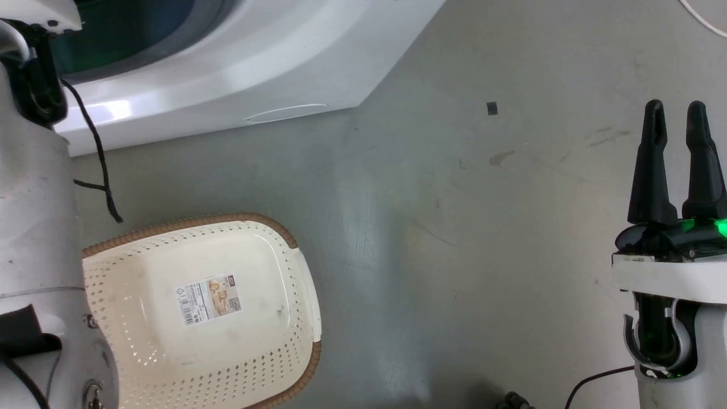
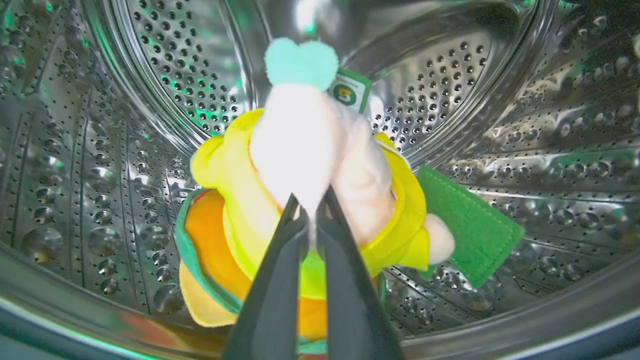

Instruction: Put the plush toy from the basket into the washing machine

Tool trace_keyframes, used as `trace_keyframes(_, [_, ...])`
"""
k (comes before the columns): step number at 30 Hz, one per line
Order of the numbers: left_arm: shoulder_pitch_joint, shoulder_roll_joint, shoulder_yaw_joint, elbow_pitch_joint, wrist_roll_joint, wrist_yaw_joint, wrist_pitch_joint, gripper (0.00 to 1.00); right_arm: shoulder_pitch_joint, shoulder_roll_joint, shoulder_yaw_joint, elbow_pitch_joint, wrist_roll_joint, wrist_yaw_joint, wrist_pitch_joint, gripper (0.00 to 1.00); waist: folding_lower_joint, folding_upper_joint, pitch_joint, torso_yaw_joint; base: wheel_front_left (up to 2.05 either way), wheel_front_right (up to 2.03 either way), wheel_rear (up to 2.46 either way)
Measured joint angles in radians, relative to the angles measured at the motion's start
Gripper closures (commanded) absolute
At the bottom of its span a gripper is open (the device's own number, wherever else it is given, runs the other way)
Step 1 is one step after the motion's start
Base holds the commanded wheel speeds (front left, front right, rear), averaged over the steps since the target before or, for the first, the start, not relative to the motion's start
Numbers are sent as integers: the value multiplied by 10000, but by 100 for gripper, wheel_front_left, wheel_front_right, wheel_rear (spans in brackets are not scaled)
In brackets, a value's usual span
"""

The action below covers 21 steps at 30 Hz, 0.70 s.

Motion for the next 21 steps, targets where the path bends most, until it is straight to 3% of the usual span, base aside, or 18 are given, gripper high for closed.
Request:
trace_keyframes(2, [-16,94,-31,13,194,50,-2,0,-1,0,-15,0,38,0,0,0,0,0,58,-48,0,0,0])
trace_keyframes(11, [477,65,-86,293,407,115,-4,0,4,0,-29,75,0,0,0,0,-1,0,-483,133,0,0,0])
trace_keyframes(21, [2158,-443,-31,-176,351,36,-4,0,199,0,-71,111,-512,0,0,0,-1,0,-1394,483,0,0,0])
